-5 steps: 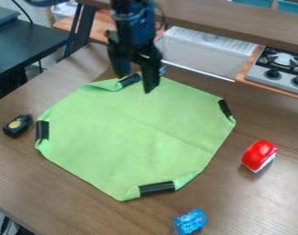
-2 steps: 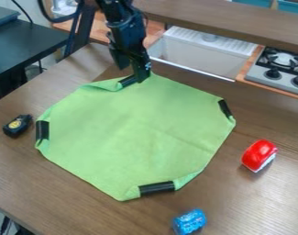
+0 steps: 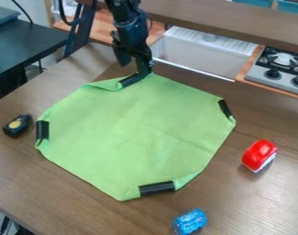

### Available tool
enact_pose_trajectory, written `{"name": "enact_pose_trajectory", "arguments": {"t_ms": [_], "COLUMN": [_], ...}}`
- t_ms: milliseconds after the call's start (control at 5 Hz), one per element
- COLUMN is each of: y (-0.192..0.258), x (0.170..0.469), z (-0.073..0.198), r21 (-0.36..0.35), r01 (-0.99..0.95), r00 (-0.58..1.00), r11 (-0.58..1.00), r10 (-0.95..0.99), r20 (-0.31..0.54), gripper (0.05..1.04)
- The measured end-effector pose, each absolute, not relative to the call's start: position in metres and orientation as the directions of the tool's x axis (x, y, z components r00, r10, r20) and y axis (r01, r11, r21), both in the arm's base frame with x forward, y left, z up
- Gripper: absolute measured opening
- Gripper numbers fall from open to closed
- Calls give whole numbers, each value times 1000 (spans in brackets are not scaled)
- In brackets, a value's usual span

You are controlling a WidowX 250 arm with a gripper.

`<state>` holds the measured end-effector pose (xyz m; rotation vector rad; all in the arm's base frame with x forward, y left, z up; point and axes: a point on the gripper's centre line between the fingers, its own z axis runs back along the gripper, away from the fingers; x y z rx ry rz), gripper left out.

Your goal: Fold task from top left to bottom right

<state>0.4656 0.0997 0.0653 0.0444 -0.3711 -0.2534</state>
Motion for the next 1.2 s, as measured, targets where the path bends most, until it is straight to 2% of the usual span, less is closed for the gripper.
{"name": "enact_pose_trajectory", "arguments": {"t_ms": [600, 800, 1000, 1200], "y": [117, 118, 120, 123], "x": [472, 470, 472, 473], "z": [49, 35, 33, 24], "r21": [183, 182, 187, 190], "r01": [205, 200, 187, 170], "r00": [908, 919, 923, 931], "r11": [961, 963, 964, 967], "r10": [-257, -249, -238, -220], "r20": [331, 305, 303, 292], "gripper": [999, 999, 999, 952]}}
